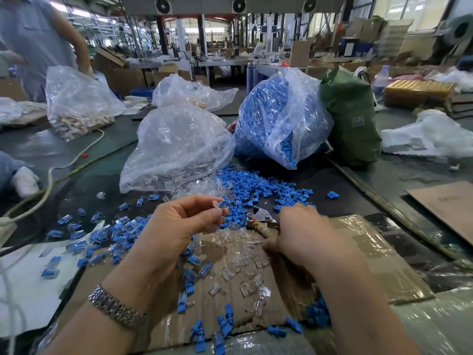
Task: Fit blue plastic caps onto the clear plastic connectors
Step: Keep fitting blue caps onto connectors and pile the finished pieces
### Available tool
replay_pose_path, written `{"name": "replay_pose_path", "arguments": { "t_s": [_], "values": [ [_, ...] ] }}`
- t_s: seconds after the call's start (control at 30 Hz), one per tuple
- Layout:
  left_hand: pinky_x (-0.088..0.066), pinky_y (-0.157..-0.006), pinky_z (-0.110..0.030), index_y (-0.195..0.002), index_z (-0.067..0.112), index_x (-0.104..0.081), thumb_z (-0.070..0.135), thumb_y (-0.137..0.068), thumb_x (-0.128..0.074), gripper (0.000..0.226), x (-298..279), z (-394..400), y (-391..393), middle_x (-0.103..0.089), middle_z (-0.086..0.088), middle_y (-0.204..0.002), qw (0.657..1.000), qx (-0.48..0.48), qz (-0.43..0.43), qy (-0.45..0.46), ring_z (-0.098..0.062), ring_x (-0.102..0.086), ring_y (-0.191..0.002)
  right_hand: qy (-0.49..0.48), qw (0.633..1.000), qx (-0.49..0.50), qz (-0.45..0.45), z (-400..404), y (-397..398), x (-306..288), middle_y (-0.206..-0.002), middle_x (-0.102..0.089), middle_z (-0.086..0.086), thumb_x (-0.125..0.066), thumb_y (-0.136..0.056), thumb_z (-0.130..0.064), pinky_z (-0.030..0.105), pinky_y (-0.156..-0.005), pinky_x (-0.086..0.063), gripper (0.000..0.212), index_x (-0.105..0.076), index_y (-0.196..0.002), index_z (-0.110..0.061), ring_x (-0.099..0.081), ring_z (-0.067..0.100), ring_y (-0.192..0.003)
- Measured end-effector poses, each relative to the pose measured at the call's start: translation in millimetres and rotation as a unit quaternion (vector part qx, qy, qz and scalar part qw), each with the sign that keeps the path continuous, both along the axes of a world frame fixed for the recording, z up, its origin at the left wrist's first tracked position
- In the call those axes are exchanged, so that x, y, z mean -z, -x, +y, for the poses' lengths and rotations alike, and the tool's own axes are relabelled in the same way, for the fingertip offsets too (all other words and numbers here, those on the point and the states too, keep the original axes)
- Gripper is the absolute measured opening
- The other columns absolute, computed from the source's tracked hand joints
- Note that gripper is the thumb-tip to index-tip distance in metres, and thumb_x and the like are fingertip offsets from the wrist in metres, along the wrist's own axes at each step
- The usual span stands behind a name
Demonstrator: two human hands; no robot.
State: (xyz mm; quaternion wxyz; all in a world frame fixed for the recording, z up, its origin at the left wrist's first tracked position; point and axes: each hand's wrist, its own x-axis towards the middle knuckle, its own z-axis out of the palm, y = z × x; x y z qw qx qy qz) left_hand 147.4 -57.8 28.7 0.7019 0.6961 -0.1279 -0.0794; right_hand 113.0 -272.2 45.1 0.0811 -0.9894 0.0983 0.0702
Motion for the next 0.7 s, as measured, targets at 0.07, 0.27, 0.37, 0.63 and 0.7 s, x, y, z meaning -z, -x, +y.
{"name": "replay_pose_path", "arguments": {
  "t_s": [0.07, 0.27, 0.37, 0.63, 0.7],
  "values": [
    [-0.059, -0.088, -0.039, -0.096, 0.021, -0.08, 0.024, -0.07, -0.077, 0.027, 0, -1, 0, -0.078, -0.014, -0.102, 1.0, -0.003, 0.006, 0.009, -0.034, -0.073, -0.099, -0.005, 1.0, 0.0, -0.006, 1, 1, -1, -0.101, -0.047, 0.006, -0.069, -0.089, -0.051, 0.046, -0.093, -0.043, 0.048, -0.035, -0.072, -0.02, -0.046, 0.03, -0.104],
    [-0.06, -0.072, -0.023, -0.097, 0.014, -0.08, 0.016, -0.073, -0.074, 0.024, -1, 0, -1, -0.078, -0.015, -0.102, 0.999, -0.009, 0.023, 0.043, -0.028, -0.075, -0.093, -0.028, 0.999, -0.024, -0.025, 2, -2, -4, -0.074, -0.045, 0.0, -0.063, -0.088, -0.037, 0.03, -0.054, -0.029, 0.033, -0.041, -0.069, -0.02, -0.047, 0.023, -0.075],
    [-0.058, -0.071, -0.021, -0.095, 0.016, -0.08, 0.015, -0.074, -0.073, 0.022, -2, 0, -1, -0.078, -0.014, -0.103, 0.998, -0.007, 0.03, 0.06, -0.025, -0.075, -0.092, -0.075, 0.996, -0.034, -0.022, -5, -1, -6, -0.07, -0.05, 0.001, -0.062, -0.093, -0.034, 0.03, -0.051, -0.031, 0.03, -0.047, -0.071, -0.02, -0.049, 0.02, -0.066],
    [-0.06, -0.075, -0.025, -0.094, 0.018, -0.082, 0.015, -0.072, -0.075, 0.023, -4, -3, 0, -0.077, -0.012, -0.106, 0.991, -0.031, 0.04, 0.121, -0.02, -0.074, -0.095, -0.319, 0.942, -0.101, 0.018, -4, 8, -24, -0.083, -0.074, 0.014, -0.058, -0.101, -0.032, 0.049, -0.079, -0.053, 0.036, -0.066, -0.086, 0.0, -0.062, 0.023, -0.071],
    [-0.059, -0.077, -0.025, -0.093, 0.018, -0.082, 0.016, -0.07, -0.077, 0.024, -5, -4, 0, -0.077, -0.01, -0.105, 0.991, -0.033, 0.036, 0.123, -0.018, -0.072, -0.094, -0.33, 0.936, -0.12, 0.031, 0, 10, -26, -0.086, -0.076, 0.013, -0.058, -0.102, -0.033, 0.052, -0.085, -0.053, 0.038, -0.068, -0.085, -0.001, -0.061, 0.023, -0.072]
  ]
}}
